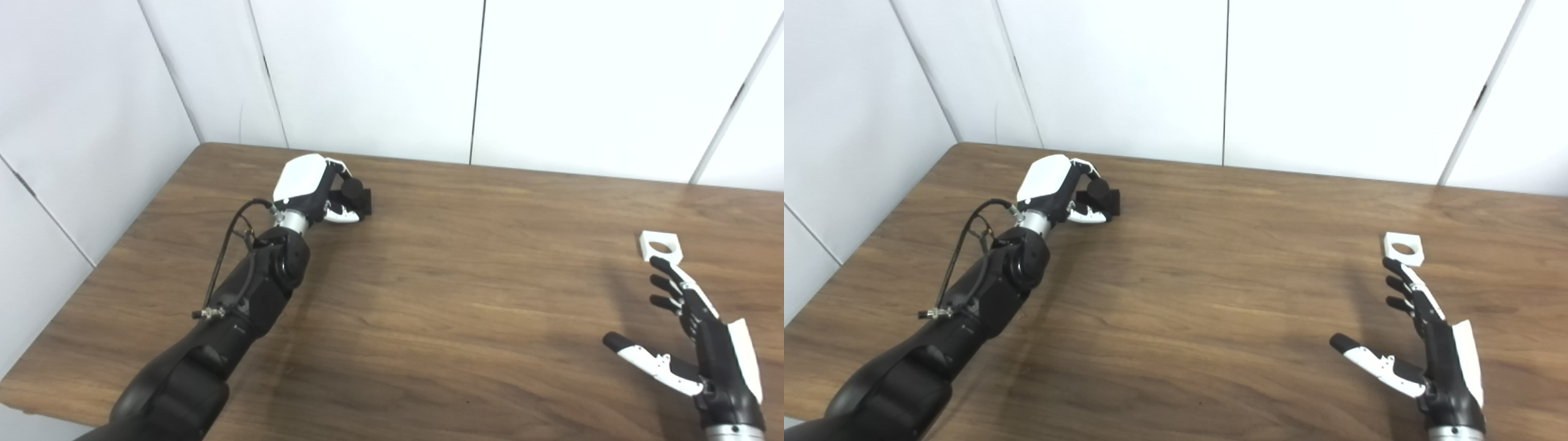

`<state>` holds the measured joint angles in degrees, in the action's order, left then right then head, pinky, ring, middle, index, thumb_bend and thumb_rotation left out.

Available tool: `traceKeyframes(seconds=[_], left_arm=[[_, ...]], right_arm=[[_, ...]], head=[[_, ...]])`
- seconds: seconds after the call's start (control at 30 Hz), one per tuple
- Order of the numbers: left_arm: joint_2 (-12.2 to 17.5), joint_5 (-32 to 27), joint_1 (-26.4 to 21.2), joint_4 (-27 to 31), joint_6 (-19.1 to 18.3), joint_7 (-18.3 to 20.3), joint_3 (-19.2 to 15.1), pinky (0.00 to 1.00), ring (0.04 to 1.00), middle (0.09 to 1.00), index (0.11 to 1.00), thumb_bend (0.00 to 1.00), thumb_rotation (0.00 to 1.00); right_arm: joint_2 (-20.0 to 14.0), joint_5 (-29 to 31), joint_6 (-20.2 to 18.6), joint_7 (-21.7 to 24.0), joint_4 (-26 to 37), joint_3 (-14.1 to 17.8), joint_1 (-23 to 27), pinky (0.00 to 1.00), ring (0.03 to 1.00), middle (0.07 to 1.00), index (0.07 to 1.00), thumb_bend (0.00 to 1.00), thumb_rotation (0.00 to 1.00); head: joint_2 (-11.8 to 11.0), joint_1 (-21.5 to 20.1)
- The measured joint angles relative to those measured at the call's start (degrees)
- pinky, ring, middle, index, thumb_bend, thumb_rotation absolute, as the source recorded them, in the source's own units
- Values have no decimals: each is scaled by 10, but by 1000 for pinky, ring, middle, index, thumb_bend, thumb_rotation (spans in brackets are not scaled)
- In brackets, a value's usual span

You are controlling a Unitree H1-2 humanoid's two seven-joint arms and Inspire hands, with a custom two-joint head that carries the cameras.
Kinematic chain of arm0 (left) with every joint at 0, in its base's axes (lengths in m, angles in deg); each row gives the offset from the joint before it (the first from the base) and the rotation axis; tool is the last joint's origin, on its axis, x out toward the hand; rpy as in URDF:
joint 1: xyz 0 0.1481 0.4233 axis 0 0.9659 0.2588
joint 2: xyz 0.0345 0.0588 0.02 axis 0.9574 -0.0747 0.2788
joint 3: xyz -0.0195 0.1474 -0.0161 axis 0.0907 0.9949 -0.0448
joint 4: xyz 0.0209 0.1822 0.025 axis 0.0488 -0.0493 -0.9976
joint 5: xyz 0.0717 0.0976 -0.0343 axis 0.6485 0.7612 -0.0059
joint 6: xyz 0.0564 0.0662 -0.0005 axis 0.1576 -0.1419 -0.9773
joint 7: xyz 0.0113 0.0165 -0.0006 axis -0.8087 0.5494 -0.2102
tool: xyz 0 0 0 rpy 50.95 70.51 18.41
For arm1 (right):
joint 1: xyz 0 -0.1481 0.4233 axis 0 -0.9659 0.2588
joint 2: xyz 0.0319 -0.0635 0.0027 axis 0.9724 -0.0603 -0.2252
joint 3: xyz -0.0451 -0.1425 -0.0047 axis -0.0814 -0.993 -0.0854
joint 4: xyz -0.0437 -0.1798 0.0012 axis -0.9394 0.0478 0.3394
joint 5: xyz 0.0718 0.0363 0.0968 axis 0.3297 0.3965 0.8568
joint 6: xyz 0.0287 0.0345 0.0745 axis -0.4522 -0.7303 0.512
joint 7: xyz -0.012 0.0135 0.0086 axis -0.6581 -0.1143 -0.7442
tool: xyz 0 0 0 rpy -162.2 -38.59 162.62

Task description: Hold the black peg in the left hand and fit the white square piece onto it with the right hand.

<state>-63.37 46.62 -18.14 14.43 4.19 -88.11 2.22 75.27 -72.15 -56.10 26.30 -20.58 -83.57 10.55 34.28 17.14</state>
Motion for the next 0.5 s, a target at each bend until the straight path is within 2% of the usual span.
traceKeyframes(seconds=[0.2,0.5], left_arm=[[4,-15,5,5,10,7,-2,830,847,806,486,520,70],[18,-50,27,50,37,55,-3,867,884,833,487,521,75]], right_arm=[[0,0,0,0,0,0,0,772,863,911,862,846,436],[-1,-2,-1,1,1,0,0,809,872,915,864,845,436]], head=[[2,-3],[1,-3]])
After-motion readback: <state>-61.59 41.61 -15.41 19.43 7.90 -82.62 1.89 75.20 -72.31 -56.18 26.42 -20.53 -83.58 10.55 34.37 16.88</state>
